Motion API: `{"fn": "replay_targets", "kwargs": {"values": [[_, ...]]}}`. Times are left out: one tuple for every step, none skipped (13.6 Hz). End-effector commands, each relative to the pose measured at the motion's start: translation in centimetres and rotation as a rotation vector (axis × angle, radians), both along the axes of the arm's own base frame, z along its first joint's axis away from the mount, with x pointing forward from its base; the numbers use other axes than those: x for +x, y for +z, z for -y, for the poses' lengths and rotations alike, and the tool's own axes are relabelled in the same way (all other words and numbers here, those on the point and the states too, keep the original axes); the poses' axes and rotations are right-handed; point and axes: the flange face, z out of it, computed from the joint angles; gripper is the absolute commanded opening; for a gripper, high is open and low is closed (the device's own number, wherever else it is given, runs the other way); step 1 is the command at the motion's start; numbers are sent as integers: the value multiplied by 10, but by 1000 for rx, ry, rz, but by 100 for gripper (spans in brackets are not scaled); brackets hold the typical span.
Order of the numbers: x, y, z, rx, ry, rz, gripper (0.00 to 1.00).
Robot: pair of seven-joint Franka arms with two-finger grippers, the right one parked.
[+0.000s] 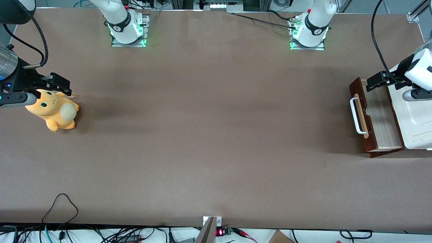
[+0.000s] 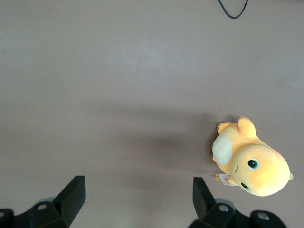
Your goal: Open lower drawer with left arm only
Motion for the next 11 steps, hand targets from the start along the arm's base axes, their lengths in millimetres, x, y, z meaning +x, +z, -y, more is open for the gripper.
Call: {"fn": "replay_targets", "kwargs": {"values": [[-7,3,0,-25,-38,20,100],[-6,5,0,-25,-38,23,100],[-6,8,1,-24,-41,29,100],[-5,12,1,-24,-50,35,100],[-4,20,2,-26,-71,44,100],[-4,25,0,-27,-84,48,100],[-5,29,-1,-27,-85,47,100],[-5,31,-1,-26,-85,51,100],[-4,32,0,-28,-84,53,100],[-3,34,0,-32,-85,56,100],[-3,34,0,-30,-85,56,100]]}}
